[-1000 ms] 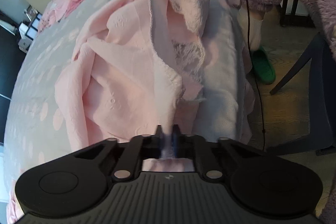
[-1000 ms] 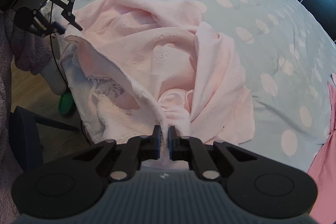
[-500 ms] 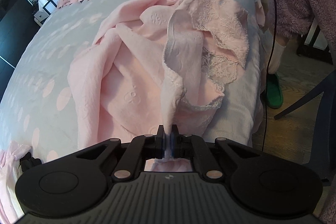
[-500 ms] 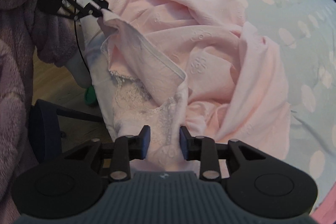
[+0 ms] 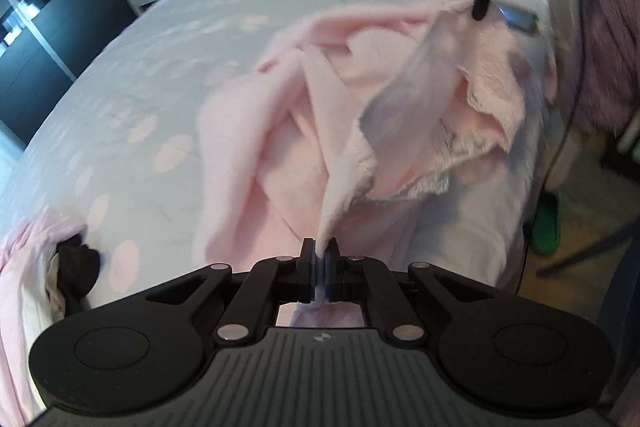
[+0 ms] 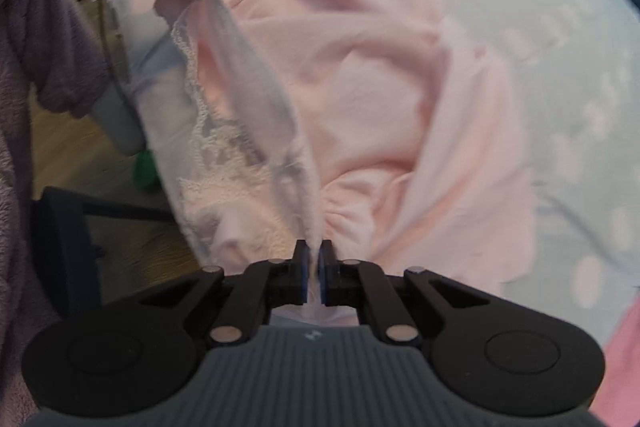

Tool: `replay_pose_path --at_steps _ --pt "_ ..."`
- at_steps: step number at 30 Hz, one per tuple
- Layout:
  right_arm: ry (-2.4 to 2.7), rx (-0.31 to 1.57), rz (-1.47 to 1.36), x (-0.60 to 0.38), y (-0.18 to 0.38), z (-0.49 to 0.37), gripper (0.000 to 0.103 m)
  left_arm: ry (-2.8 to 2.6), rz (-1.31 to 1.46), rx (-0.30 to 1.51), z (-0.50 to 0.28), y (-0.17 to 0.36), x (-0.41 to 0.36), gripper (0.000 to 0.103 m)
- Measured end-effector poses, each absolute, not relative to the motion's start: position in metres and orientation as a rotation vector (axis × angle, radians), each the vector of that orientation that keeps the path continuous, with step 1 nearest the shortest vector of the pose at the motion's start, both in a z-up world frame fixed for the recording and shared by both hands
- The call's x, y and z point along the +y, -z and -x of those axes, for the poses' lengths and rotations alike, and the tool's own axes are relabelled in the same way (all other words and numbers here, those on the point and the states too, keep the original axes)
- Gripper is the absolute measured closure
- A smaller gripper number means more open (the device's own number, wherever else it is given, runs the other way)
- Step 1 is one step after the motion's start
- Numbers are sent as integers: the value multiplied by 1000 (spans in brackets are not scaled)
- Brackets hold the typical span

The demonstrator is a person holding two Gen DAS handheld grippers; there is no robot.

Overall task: Fold clothes
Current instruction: 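Raise the pink garment high with both tools, letting it hang open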

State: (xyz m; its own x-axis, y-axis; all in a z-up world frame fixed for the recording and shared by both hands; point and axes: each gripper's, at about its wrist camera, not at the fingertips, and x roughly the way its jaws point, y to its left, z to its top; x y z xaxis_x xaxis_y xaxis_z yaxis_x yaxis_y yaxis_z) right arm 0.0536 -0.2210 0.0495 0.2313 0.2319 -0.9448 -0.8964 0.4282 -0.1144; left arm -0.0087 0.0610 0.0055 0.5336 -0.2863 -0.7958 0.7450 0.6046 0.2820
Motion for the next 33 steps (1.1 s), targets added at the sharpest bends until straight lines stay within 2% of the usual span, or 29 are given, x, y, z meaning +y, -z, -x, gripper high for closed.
replay_pose_path --at_steps 4,11,19,27,33 --pt "-733 857 791 -232 -117 -37 97 602 -514 670 11 -68 70 101" --pt "-449 436 700 -260 -247 31 97 517 -337 376 48 -200 74 102" --pt "-212 90 662 -269 -333 117 97 413 -265 87 106 -318 64 102" --pt "-148 -117 546 -280 -400 161 97 353 -271 -63 141 -381 52 102" --pt "-145 -105 526 -268 -407 122 97 311 -283 -22 111 -378 42 102"
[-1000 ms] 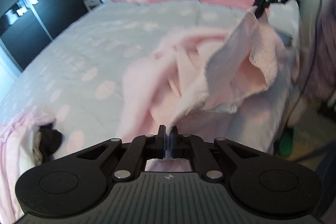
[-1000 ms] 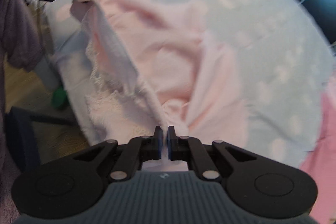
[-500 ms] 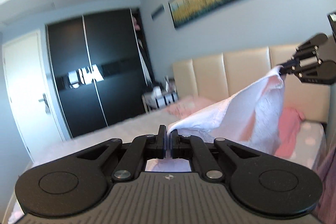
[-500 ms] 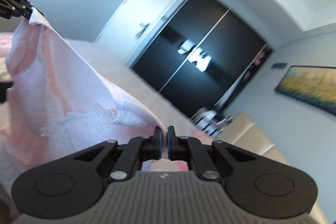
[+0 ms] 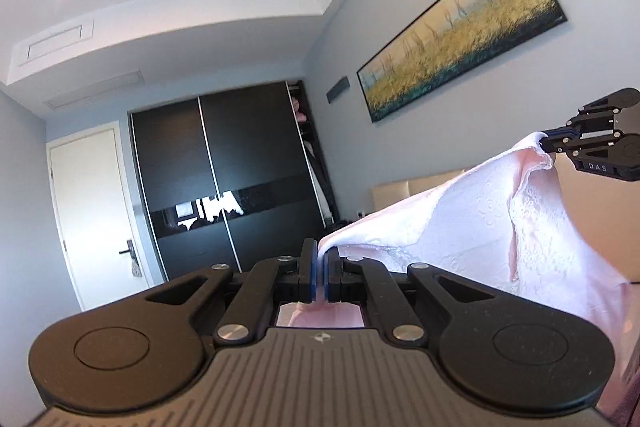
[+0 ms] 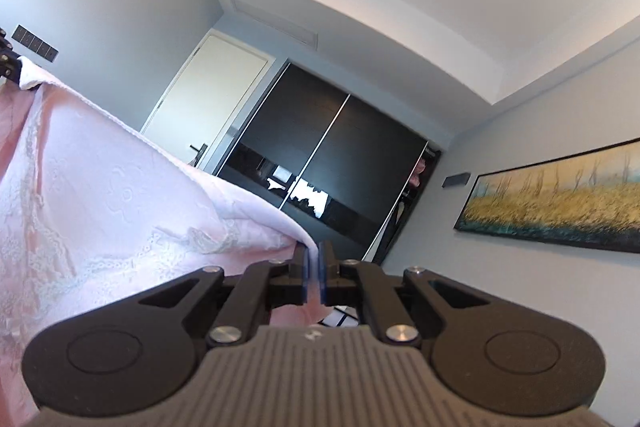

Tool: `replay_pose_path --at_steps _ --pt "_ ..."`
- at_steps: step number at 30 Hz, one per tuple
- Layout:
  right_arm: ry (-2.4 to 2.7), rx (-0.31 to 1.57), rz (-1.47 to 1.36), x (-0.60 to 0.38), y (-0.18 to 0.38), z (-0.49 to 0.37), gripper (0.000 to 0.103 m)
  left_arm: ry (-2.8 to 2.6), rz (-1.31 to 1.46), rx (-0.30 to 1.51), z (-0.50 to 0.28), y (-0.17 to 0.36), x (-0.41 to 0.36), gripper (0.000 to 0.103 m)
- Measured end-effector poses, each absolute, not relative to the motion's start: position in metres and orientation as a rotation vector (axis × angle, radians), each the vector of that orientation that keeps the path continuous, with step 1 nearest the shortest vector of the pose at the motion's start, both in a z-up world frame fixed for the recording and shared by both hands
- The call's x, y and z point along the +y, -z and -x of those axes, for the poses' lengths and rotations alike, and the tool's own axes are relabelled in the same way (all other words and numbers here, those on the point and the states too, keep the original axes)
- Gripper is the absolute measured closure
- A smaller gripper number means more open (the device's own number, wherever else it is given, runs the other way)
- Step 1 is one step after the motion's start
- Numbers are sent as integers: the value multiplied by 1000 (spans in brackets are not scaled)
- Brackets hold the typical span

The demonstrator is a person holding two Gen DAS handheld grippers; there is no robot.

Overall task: Fold clothes
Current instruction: 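Raise the pink garment high with both tools, letting it hang open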

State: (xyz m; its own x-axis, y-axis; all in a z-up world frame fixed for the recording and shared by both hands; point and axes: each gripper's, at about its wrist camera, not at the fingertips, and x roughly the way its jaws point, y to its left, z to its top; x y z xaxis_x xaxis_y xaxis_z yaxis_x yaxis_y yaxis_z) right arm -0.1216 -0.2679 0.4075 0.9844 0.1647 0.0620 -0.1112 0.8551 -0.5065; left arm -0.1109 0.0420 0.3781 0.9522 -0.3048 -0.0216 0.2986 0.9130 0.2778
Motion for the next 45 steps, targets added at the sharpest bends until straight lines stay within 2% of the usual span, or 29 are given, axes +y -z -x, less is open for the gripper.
replay_pose_path --at_steps 12,18,22,25,28,33,45 --pt "-138 84 569 -209 -352 -58 98 130 -232 138 -64 -319 63 101" --pt "-20 -50 534 -183 -378 -128 98 -19 -215 -29 -118 -355 51 101" --pt "36 -175 528 -181 -405 -141 97 -67 -258 -161 -115 -379 38 101" --pt "23 -196 553 -187 -409 -140 97 -44 -330 -170 -115 -374 33 101" --pt "-25 -139 606 -197 -388 -134 97 9 -408 -125 -115 -348 30 101" --pt "-127 13 689 -215 -311 -115 97 107 -567 6 -111 -284 18 101" --pt "-386 371 694 -253 -136 -35 97 390 -721 405 -9 -107 21 101"
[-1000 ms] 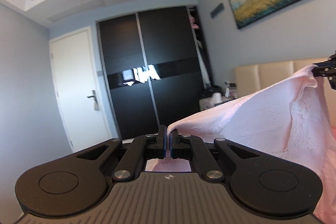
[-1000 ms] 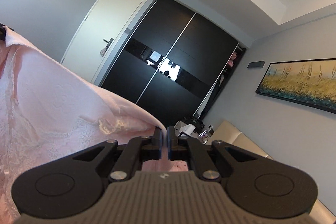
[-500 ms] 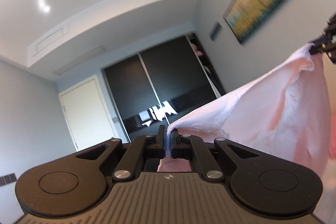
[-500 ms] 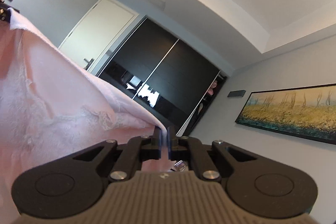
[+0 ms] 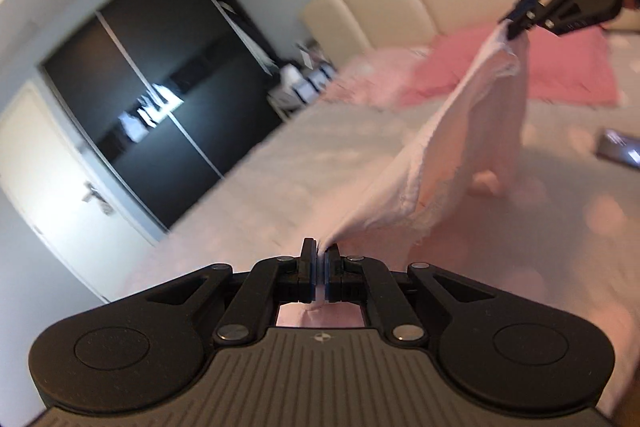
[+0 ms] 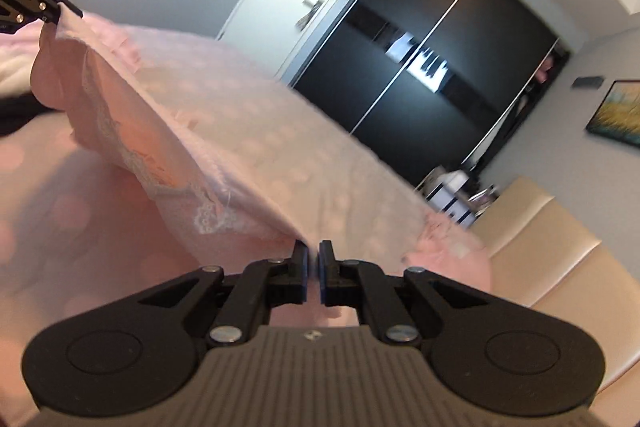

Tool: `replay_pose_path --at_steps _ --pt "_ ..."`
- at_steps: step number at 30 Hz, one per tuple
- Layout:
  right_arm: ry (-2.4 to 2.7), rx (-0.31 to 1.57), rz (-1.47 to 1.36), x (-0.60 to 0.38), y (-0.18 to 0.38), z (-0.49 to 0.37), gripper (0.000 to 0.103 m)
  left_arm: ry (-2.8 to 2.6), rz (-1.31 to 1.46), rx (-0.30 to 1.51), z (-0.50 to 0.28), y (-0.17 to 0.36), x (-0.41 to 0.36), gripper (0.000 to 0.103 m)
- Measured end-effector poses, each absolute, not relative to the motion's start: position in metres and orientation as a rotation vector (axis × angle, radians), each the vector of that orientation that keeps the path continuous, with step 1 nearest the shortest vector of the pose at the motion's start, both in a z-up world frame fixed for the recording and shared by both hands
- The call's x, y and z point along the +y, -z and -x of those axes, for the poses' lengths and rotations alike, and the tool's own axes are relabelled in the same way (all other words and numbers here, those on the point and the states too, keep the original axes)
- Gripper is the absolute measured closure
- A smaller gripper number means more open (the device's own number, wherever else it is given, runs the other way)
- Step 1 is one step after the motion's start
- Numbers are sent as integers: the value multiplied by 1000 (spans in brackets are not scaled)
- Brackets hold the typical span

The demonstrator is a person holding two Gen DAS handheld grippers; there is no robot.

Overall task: Fold clothes
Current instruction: 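Raise the pink garment high with both tools, letting it hang open, then lower the pink garment flat onto the bed with both tools and open them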

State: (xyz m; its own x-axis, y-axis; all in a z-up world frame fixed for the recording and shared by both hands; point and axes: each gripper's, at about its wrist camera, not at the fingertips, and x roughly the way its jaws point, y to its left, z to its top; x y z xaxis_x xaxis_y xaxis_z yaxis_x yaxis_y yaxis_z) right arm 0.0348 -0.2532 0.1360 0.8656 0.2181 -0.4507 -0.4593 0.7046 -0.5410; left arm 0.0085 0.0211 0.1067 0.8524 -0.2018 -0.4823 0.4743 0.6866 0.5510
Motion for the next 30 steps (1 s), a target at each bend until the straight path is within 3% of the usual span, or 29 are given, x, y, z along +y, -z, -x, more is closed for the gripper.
replay_pose_path --at_steps 10,22,30 --pt "-601 588 813 -255 -18 49 97 547 -801 670 65 -7 29 102" --pt "-807 757 971 -248 -9 99 98 685 -887 794 113 -18 27 103" --pt "-845 899 953 -249 27 102 98 743 -896 953 105 36 26 103"
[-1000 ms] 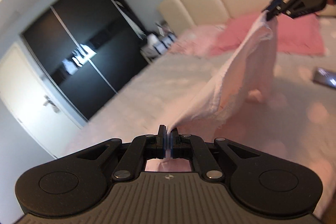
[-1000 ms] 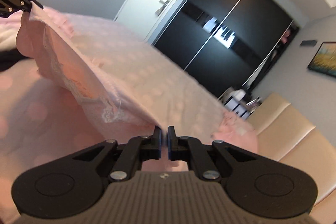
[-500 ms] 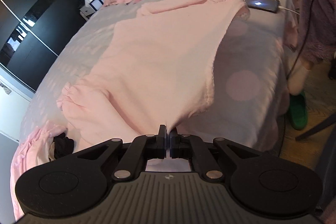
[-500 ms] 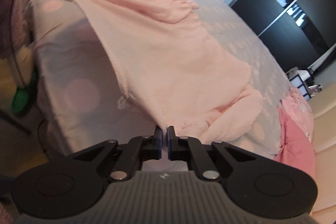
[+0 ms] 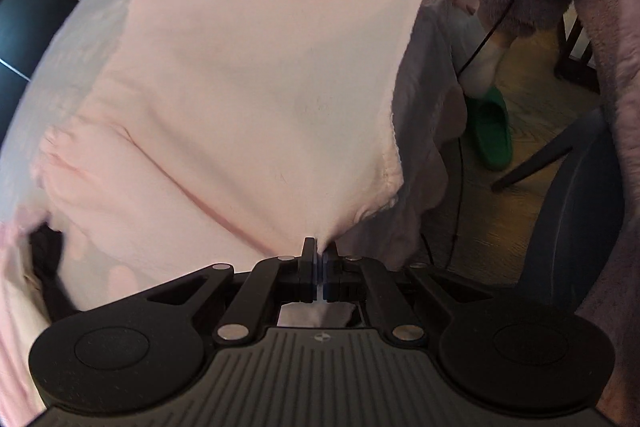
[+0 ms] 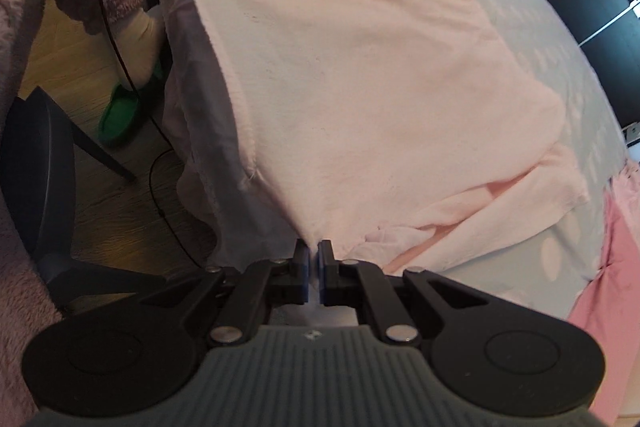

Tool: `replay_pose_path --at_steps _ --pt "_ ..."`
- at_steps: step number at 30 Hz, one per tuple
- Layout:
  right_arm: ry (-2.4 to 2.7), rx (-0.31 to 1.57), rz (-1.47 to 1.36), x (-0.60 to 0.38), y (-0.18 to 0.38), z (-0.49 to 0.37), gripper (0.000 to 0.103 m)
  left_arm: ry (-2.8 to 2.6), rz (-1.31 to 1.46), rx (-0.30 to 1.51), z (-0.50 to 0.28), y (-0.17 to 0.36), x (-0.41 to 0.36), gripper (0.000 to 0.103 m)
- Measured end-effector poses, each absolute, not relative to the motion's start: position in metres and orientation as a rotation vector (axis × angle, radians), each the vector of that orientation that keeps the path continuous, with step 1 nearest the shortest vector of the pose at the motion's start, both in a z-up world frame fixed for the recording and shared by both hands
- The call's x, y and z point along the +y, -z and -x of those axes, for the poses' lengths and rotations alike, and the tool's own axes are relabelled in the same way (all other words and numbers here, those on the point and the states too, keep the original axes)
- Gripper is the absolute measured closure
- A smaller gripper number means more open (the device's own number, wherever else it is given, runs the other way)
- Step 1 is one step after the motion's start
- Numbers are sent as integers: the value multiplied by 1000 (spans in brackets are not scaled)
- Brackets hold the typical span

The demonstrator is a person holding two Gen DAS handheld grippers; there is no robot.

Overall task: Fold clothes
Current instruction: 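Lower the pink garment flat onto the bed with both tools and open them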

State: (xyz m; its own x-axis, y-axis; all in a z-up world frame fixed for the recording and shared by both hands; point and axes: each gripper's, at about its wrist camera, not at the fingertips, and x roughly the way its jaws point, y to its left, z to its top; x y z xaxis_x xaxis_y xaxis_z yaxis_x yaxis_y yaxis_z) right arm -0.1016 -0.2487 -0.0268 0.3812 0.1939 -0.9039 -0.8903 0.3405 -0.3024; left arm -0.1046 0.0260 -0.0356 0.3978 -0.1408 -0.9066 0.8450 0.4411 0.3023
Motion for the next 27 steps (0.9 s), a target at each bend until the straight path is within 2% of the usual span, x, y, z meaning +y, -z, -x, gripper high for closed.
replay_pose_path --at_steps 4,8,11,13,14,17,19,22,27 --pt "-835 933 946 -246 57 99 98 754 -877 1022 94 65 27 103" --pt "-821 957 922 -247 71 93 97 731 -818 1027 82 71 32 102" --pt "-812 975 906 -249 75 90 94 725 -761 1064 72 72 36 96" --pt "-811 983 892 -250 75 89 77 716 -690 1100 62 68 41 83" --pt "-812 981 885 -250 74 89 65 708 -639 1113 57 64 46 81" --pt "-820 993 847 -255 66 86 63 705 -457 1133 44 44 62 79" --pt "-812 1000 779 -263 52 81 63 680 -327 1117 33 25 77 69" --pt "-788 982 668 -274 21 70 56 639 -180 1079 13 -4 98 63" --pt "-705 902 601 -287 -23 35 47 546 -128 1011 -28 -35 120 61"
